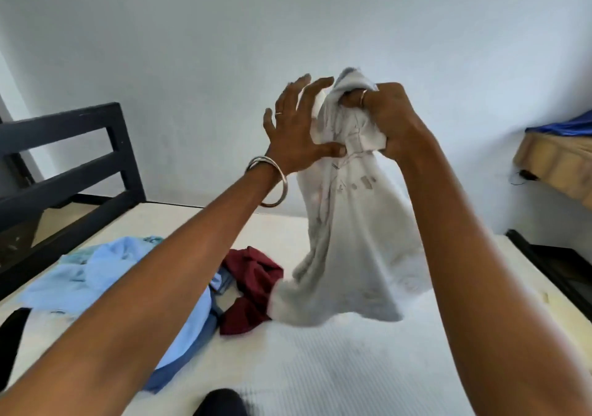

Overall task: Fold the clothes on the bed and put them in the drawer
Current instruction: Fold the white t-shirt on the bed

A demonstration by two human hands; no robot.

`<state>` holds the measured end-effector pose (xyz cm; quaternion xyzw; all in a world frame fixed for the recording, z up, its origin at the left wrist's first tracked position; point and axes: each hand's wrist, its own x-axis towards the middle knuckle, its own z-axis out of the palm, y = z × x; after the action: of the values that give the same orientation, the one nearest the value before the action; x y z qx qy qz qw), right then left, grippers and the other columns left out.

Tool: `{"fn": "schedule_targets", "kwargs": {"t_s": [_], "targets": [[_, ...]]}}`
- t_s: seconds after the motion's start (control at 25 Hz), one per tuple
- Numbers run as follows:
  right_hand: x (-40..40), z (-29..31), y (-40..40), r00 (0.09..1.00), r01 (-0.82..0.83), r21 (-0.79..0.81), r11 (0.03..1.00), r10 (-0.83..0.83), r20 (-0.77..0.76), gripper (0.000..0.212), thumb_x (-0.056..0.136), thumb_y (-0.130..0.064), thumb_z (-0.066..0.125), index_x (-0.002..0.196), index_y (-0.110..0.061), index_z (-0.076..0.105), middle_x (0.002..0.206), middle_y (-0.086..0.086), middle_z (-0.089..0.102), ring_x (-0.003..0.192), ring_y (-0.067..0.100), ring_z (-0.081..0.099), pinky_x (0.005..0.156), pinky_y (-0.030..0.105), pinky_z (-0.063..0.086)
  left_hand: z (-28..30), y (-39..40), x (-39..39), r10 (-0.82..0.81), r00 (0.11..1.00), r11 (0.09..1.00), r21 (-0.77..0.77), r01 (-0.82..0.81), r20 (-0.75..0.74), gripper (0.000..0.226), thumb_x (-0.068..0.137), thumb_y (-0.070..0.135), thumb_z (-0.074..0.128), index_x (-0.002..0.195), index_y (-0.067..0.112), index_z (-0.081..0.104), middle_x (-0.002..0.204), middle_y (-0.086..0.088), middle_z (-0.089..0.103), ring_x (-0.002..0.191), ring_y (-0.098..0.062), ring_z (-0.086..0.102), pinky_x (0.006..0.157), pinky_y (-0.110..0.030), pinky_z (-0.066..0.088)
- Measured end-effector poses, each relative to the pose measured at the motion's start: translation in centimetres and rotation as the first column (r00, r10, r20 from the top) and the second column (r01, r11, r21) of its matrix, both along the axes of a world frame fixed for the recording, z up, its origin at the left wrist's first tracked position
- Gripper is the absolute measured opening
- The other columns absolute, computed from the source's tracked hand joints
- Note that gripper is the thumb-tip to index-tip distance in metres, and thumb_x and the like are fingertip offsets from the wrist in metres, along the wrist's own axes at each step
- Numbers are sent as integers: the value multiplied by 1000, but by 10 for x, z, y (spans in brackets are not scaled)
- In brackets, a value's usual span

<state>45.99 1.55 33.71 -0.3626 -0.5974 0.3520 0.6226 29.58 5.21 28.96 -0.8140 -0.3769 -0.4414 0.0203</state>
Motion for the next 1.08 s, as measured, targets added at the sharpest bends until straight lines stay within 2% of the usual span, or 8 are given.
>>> {"fn": "schedule_targets", "kwargs": {"t_s": [0.12,0.24,0.4,0.52,0.68,0.84,0.96,1.08], "targets": [[41,-6,-22,953,-281,-34,959,275,-126,39,83,-16,68,111,10,60,103,23,60,95,30,62,84,40,52,9,-5,33,-154,947,959,-188,212,280,62,55,63,71,95,16,67,88,6,66,79,-6,56,76,-34,49],[80,-63,-47,937,-279,-91,956,250,-245,31,80,-27,68,111,-20,67,92,6,69,84,15,66,69,28,55,-5,-13,74,-64,919,928,-315,198,390,41,62,50,66,75,11,61,67,0,60,63,-14,50,62,-33,40],[133,-170,-80,954,6,-418,908,120,275,29,78,-17,78,105,-11,69,84,7,74,74,17,71,69,36,61,-32,-22,108,-8,779,837,-422,349,628,17,66,30,63,65,16,54,61,6,51,63,-16,48,63,-30,39],[168,-204,-87,903,164,-569,806,110,415,69,48,-49,96,89,3,73,97,22,73,85,32,71,87,52,55,-45,-18,100,-53,711,738,-452,501,701,19,68,12,64,60,19,48,65,0,46,66,-15,44,62,-28,37],[175,-189,-85,948,145,-472,870,14,317,64,52,-61,89,78,-5,73,83,10,71,73,22,66,68,35,53,-70,-6,72,75,647,700,-502,508,759,21,71,2,67,73,17,52,72,-3,55,70,-18,52,64,-28,44],[168,-169,-73,884,279,-307,910,-118,452,67,64,-64,79,66,0,59,62,1,49,57,13,44,57,30,35,-66,2,51,29,687,751,-469,464,726,35,73,9,74,102,17,58,94,-2,63,83,-13,60,77,-26,52],[171,-156,-64,659,475,-158,866,-231,715,51,70,-62,78,69,-13,65,59,-8,46,55,10,40,53,27,32,-53,5,35,52,821,838,-473,273,568,14,75,12,78,78,19,66,80,-2,61,72,-12,54,68,-20,47],[174,-149,-61,445,664,3,747,-399,801,33,83,-59,68,79,-27,74,71,-2,61,75,21,55,64,33,43,-50,9,29,191,850,847,-520,110,490,37,69,33,78,51,22,48,56,2,40,59,-15,35,57,-27,29]]}}
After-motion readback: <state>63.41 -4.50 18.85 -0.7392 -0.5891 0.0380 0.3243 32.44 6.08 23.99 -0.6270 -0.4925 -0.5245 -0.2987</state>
